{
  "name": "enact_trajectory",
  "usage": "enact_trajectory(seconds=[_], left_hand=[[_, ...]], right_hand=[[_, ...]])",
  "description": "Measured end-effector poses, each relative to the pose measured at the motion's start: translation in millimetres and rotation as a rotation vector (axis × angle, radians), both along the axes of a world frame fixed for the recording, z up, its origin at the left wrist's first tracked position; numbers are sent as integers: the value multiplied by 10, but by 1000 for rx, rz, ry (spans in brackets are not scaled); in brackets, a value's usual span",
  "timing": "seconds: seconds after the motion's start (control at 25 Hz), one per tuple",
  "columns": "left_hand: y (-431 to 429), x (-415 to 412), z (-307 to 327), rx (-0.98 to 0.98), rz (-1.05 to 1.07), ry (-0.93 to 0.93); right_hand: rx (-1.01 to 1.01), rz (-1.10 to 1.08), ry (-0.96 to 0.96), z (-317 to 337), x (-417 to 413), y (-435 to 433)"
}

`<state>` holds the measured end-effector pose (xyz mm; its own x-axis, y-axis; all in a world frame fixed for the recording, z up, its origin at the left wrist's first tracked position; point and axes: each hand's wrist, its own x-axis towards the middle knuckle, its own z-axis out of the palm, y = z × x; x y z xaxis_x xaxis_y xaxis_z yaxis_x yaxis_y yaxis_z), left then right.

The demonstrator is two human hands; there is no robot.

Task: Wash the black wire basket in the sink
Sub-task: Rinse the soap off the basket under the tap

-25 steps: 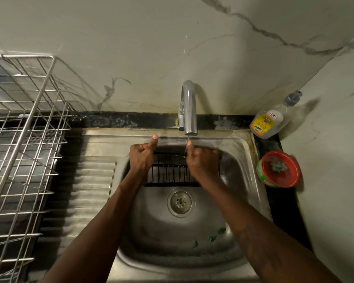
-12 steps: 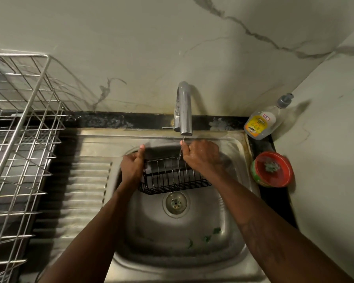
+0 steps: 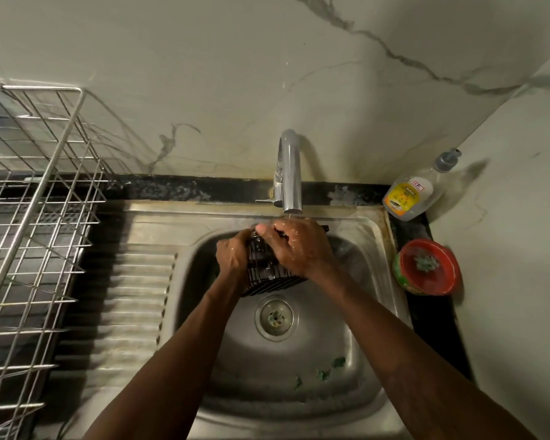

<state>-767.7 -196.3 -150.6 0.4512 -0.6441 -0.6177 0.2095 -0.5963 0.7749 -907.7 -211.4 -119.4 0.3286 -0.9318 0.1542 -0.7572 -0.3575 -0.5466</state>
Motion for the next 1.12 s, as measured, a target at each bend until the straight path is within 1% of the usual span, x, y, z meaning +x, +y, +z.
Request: enact_trajectory(seconds=[0.08, 0.16, 0.2, 0.24, 0.32, 0.36, 0.4, 0.44, 0.48, 0.52, 0.56, 0.6, 0.64, 0.68, 0.72, 0.76, 0.8, 0.84, 0.92, 0.96, 1.0, 1.04, 1.12], left_hand=[[48, 22, -33, 5, -33, 34], [71, 41, -78, -3, -76, 80], [86, 46, -78, -13, -109, 92], [104, 67, -31, -26, -175, 112], [129, 105, 167, -10, -370, 176], [127, 150, 256, 26, -447, 243], [123, 198, 357, 43, -479, 341], [123, 250, 409, 36, -448, 452], [111, 278, 460, 11, -381, 513], [95, 276, 470, -9, -315, 499], [66, 244, 463, -8, -296, 412], [31, 200, 439, 4, -343, 268], [-1, 144, 429, 12, -421, 123], [-26, 104, 413, 20, -479, 9], [-48, 87, 376, 33, -498, -65], [-73, 82, 314, 47, -486, -111], [-70, 88, 258, 59, -445, -126], [-35, 100, 182, 72, -387, -115], [108, 118, -16, 124, -215, -39], [191, 123, -103, 158, -109, 24], [270, 123, -157, 187, -8, 86], [322, 124, -186, 207, 87, 139], [315, 164, -205, 234, 222, 186]], right_hand=[[3, -83, 46, -58, -29, -41], [40, -152, 187, -5, 55, -149], [50, -130, 281, 21, 101, -205], [49, -64, 382, 28, 140, -260], [59, 120, 539, 41, 188, -289], [64, 187, 545, 47, 203, -274], [48, 260, 550, 52, 229, -274], [69, 284, 512, 56, 263, -265], [83, 291, 434, 73, 314, -243], [85, 252, 349, 71, 373, -223], [37, 196, 304, 62, 430, -200], [-28, 91, 289, 30, 474, -167], [-87, -34, 281, 23, 489, -134], [-96, -204, 220, 22, 467, -121], [-66, -385, 102, 15, 417, -110], [12, -554, -36, 8, 354, -91], [105, -687, -128, -18, 288, -57], [174, -766, -149, -102, 223, 0], [320, -832, -182, -363, 157, 174], [435, -842, -229, -454, 187, 274], [553, -830, -234, -556, 237, 344], [633, -768, -199, -592, 303, 368], [716, -601, -54, -552, 488, 230]])
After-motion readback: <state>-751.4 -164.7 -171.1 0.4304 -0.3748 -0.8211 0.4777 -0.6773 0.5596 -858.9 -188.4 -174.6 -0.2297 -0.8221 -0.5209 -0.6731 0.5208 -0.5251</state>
